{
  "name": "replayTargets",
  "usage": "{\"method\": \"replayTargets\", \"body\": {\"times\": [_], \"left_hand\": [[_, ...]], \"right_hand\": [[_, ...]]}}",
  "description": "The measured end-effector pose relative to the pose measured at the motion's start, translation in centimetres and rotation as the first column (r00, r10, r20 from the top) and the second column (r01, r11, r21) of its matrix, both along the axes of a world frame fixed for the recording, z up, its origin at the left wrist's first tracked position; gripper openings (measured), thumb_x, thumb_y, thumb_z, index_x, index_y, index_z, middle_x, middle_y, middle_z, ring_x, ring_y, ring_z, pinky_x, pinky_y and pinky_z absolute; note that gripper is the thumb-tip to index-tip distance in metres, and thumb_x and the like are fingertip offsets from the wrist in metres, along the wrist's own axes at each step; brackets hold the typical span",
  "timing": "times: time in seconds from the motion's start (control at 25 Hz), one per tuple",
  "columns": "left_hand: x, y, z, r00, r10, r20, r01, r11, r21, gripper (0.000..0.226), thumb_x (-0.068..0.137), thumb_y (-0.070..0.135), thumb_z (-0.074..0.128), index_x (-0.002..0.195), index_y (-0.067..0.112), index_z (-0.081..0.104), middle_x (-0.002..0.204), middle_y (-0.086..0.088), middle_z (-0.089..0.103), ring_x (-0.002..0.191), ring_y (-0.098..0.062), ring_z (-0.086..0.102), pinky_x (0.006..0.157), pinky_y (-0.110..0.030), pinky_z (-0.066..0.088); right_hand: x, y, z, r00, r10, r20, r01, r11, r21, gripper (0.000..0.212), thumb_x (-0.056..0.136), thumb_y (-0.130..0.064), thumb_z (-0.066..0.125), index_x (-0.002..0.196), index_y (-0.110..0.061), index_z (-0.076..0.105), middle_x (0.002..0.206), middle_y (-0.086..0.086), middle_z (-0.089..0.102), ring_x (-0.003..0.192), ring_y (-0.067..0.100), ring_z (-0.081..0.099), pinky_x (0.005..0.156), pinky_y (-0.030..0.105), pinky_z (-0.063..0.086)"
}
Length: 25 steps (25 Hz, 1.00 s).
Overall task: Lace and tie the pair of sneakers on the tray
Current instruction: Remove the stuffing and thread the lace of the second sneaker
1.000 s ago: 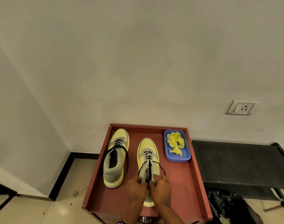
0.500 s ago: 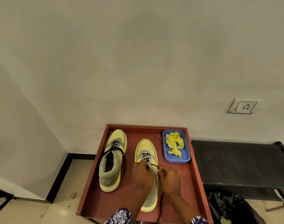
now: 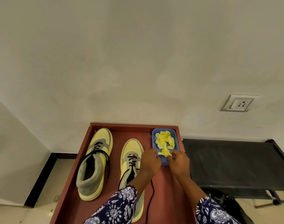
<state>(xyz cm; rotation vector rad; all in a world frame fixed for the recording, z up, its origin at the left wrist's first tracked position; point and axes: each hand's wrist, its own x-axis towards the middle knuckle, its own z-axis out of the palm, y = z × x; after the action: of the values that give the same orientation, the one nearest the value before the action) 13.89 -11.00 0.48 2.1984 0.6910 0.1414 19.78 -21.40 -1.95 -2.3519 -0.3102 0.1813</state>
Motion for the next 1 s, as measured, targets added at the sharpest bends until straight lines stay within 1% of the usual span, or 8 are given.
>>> {"method": "replayTargets", "body": {"times": [0.16, 0.32, 0.44, 0.56, 0.68, 0.84, 0.92, 1.0], "left_hand": [[2.6, -0.8, -1.0, 0.991, -0.069, -0.112, 0.069, 0.998, 0.004, 0.032, 0.088, 0.005, 0.046, 0.117, 0.002, 0.059, 0.124, -0.014, 0.059, 0.117, -0.026, 0.052, 0.096, -0.027, 0.036], [4.6, -1.5, -2.0, 0.966, -0.141, -0.215, 0.134, 0.99, -0.046, 0.035, 0.087, 0.003, 0.044, 0.119, 0.0, 0.057, 0.126, -0.017, 0.058, 0.118, -0.032, 0.052, 0.097, -0.033, 0.039], [5.2, -1.8, -2.3, 0.962, -0.145, -0.231, 0.134, 0.989, -0.063, 0.033, 0.086, 0.001, 0.042, 0.116, -0.001, 0.058, 0.121, -0.019, 0.06, 0.113, -0.032, 0.054, 0.092, -0.035, 0.042], [5.1, -1.6, -3.0, 0.96, -0.122, -0.251, 0.106, 0.992, -0.076, 0.032, 0.088, 0.003, 0.041, 0.115, 0.0, 0.058, 0.119, -0.019, 0.06, 0.112, -0.032, 0.055, 0.091, -0.036, 0.044], [5.1, -1.2, -3.5, 0.968, -0.091, -0.236, 0.072, 0.994, -0.086, 0.029, 0.088, 0.004, 0.042, 0.111, 0.001, 0.06, 0.118, -0.019, 0.061, 0.11, -0.034, 0.055, 0.09, -0.038, 0.045], [5.1, -0.8, -3.1, 0.98, -0.014, -0.2, -0.012, 0.992, -0.125, 0.038, 0.089, 0.004, 0.044, 0.125, 0.008, 0.055, 0.129, -0.013, 0.057, 0.12, -0.028, 0.051, 0.096, -0.028, 0.04], [4.8, -0.4, -2.6, 0.985, 0.047, -0.166, -0.074, 0.984, -0.162, 0.036, 0.092, 0.007, 0.044, 0.126, 0.01, 0.054, 0.131, -0.009, 0.056, 0.122, -0.024, 0.05, 0.096, -0.024, 0.038], [4.2, 0.0, -2.0, 0.983, 0.118, -0.141, -0.146, 0.967, -0.209, 0.027, 0.093, 0.012, 0.046, 0.117, 0.011, 0.06, 0.127, -0.008, 0.059, 0.119, -0.023, 0.052, 0.094, -0.025, 0.038]], "right_hand": [[2.1, 0.3, -0.7, 0.998, 0.054, -0.029, -0.058, 0.987, -0.147, 0.031, 0.088, -0.015, 0.058, 0.117, -0.005, 0.059, 0.116, 0.013, 0.061, 0.11, 0.025, 0.054, 0.089, 0.027, 0.041], [4.3, 1.1, -1.6, 0.989, 0.115, -0.097, -0.136, 0.959, -0.248, 0.033, 0.088, -0.017, 0.058, 0.119, -0.006, 0.057, 0.119, 0.016, 0.06, 0.109, 0.028, 0.056, 0.089, 0.029, 0.043], [5.5, 1.5, -2.1, 0.944, 0.266, -0.196, -0.326, 0.844, -0.425, 0.028, 0.085, -0.009, 0.055, 0.112, -0.004, 0.063, 0.116, 0.015, 0.065, 0.106, 0.028, 0.06, 0.088, 0.03, 0.045], [5.5, 2.1, -2.7, 0.901, 0.333, -0.277, -0.429, 0.771, -0.47, 0.027, 0.085, -0.006, 0.052, 0.109, -0.001, 0.065, 0.112, 0.016, 0.067, 0.104, 0.029, 0.062, 0.088, 0.033, 0.048], [5.2, 2.2, -3.1, 0.922, 0.316, -0.222, -0.384, 0.816, -0.432, 0.025, 0.087, -0.008, 0.051, 0.105, -0.002, 0.067, 0.109, 0.016, 0.068, 0.1, 0.029, 0.063, 0.085, 0.034, 0.048], [4.4, 1.9, -2.0, 0.981, 0.133, -0.142, -0.161, 0.964, -0.211, 0.02, 0.086, -0.005, 0.054, 0.095, 0.002, 0.07, 0.097, 0.019, 0.07, 0.092, 0.032, 0.064, 0.08, 0.036, 0.05], [3.9, 1.8, -1.0, 0.988, 0.07, -0.139, -0.088, 0.988, -0.126, 0.016, 0.083, -0.005, 0.057, 0.076, -0.001, 0.071, 0.079, 0.017, 0.067, 0.077, 0.026, 0.061, 0.07, 0.031, 0.046], [3.3, 1.8, -0.4, 0.987, 0.046, -0.155, -0.057, 0.996, -0.065, 0.027, 0.08, -0.008, 0.061, 0.053, -0.009, 0.057, 0.057, 0.009, 0.054, 0.059, 0.018, 0.049, 0.057, 0.027, 0.037]]}}
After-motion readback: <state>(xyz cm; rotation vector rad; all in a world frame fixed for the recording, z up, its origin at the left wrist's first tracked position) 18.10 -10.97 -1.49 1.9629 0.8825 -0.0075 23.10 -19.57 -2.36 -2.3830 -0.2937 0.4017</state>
